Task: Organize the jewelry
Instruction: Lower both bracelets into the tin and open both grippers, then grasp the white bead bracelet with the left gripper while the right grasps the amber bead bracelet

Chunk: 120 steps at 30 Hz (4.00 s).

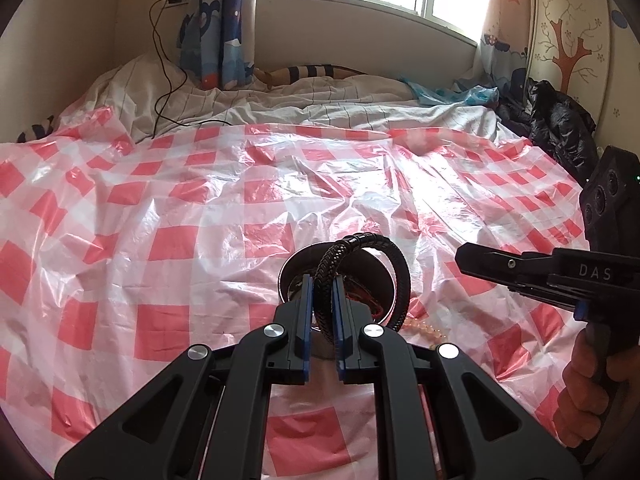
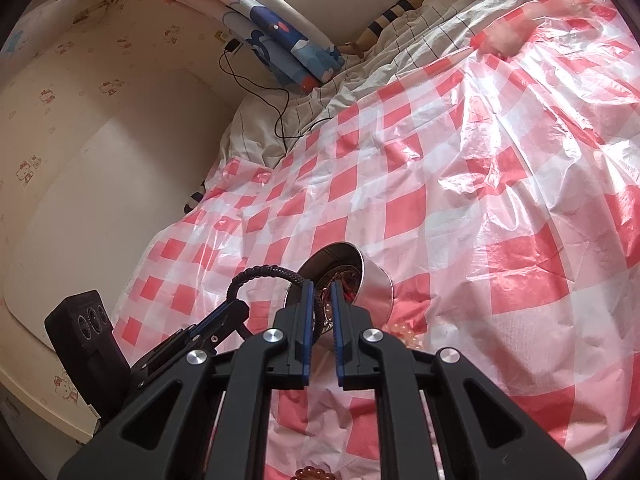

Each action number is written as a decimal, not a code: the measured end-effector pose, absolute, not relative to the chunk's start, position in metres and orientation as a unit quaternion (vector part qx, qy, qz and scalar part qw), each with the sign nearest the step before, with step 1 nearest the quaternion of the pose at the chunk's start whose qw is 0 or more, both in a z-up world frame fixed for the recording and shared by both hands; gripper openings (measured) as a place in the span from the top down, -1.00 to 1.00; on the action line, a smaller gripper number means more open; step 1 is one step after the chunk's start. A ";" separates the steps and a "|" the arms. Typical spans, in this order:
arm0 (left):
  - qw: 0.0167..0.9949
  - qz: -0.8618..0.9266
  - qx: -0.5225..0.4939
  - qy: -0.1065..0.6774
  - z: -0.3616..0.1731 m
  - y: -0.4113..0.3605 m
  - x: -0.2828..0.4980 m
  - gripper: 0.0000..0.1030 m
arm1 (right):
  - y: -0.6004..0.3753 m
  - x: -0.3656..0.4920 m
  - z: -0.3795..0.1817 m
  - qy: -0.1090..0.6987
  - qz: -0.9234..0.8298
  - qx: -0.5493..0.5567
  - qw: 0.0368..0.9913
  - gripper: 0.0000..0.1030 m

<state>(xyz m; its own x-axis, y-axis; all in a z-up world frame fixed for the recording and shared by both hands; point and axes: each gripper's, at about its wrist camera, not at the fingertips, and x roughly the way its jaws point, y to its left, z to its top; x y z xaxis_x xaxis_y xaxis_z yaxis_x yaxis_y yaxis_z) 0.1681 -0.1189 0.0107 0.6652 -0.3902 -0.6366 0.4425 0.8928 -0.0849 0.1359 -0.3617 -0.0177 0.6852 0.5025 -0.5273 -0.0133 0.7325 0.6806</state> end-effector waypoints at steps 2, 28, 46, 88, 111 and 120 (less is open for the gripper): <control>0.912 -0.228 0.038 0.340 0.011 -0.119 0.168 0.84 | -0.362 0.136 -0.017 0.368 0.149 0.328 0.857 0.79; 0.875 -0.236 -0.032 0.421 -0.023 -0.106 0.201 0.83 | -0.343 0.145 -0.056 0.475 0.097 0.199 0.851 0.84; 0.864 -0.235 -0.148 0.420 -0.029 -0.093 0.229 0.81 | -0.327 0.157 0.005 0.340 0.190 0.283 0.876 0.84; 0.740 -0.396 0.133 0.527 -0.059 -0.094 0.056 0.11 | -0.273 0.057 -0.036 0.542 0.181 0.053 0.819 -0.24; 0.805 -0.286 0.070 0.515 -0.052 -0.042 0.093 0.87 | -0.225 0.034 -0.072 0.544 0.174 -0.075 0.818 0.76; 0.809 -0.282 0.053 0.513 -0.048 -0.041 0.095 0.87 | -0.260 0.043 -0.034 0.504 0.225 0.102 0.828 0.77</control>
<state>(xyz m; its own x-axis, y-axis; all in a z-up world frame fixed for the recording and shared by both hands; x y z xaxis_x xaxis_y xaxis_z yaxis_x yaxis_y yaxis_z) 0.0955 -0.0409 -0.0484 0.3150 -0.4017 -0.8599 0.5108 0.8354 -0.2031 0.0426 -0.2598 -0.0340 0.3920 0.4751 -0.7878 -0.2689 0.8781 0.3958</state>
